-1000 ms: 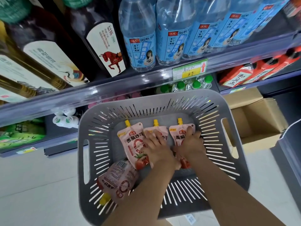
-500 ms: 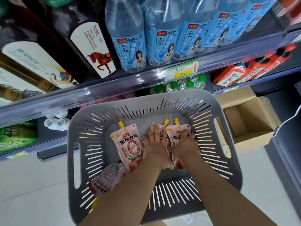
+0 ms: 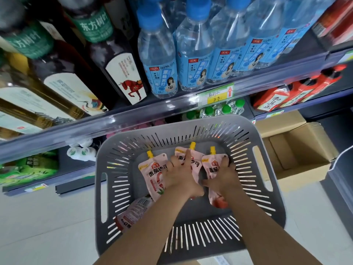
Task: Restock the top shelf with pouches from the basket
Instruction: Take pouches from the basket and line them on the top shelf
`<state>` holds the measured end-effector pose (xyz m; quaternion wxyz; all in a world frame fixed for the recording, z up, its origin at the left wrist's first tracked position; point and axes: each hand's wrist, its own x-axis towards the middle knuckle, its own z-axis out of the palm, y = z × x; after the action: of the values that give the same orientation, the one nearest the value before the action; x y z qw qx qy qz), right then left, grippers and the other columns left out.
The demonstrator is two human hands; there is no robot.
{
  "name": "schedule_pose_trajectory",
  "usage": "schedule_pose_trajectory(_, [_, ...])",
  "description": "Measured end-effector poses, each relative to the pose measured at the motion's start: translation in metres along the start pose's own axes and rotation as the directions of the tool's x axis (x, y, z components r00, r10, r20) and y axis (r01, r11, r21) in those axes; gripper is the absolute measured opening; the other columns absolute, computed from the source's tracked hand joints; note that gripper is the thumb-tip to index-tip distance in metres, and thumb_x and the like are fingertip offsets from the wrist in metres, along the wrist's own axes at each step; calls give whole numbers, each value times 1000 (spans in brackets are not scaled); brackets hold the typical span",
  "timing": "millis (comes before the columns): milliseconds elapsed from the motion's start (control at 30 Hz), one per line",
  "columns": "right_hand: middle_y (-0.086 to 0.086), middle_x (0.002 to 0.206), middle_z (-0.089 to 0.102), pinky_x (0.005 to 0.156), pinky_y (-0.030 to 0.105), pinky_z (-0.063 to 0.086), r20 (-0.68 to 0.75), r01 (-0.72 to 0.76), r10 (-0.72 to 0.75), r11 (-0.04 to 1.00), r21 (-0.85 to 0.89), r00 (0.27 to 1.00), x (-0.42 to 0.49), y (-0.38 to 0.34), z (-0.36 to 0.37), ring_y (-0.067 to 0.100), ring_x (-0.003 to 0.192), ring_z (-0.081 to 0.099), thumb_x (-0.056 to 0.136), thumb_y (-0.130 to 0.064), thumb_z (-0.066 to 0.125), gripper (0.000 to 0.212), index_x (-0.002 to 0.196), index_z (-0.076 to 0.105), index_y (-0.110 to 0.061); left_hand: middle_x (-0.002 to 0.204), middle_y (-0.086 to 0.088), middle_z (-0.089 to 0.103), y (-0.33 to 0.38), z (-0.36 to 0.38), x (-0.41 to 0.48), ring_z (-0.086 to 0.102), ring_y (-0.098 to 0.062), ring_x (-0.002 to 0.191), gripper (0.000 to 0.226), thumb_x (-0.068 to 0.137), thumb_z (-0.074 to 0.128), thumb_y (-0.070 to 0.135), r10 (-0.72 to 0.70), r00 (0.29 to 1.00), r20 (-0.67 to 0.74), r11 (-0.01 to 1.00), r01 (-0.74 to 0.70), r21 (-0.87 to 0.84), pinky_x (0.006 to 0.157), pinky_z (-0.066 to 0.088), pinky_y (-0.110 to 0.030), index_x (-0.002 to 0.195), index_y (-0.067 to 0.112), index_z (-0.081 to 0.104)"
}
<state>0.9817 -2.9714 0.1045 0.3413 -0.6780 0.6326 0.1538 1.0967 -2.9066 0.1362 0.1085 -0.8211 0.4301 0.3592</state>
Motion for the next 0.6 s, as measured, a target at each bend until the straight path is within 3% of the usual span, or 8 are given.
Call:
schedule_pose_trajectory(167, [23,136,32,103,40,39,-68,9,2,987,159,998,-21,-18,-18,39,125,39,59,-34,85,119,146,9,-6,148,-12,12,-19,-30,-39,11,-37,138,130,60,78,47,65,996,-65,995,-70,-72,112,21,-51,146,40,-20])
schedule_pose_trajectory(367, [23,136,30,108,43,34,-177,72,-28,967,246,984,-66,-40,-49,41,129,34,58,-29,84,110,141,15,-5,138,-8,21,-40,-58,-85,22,-32,132,134,51,78,51,132,964,-232,976,-168,-141,104,31,-48,142,49,-22])
schedule_pose_trajectory(600, [19,128,37,105,42,33,-482,292,-166,935,199,860,-165,-71,-50,39,122,39,57,-29,85,107,140,22,-6,143,-9,21,-98,-87,-162,20,-32,134,130,55,76,54,282,819,-500,921,-378,-99,107,32,-48,141,51,-22])
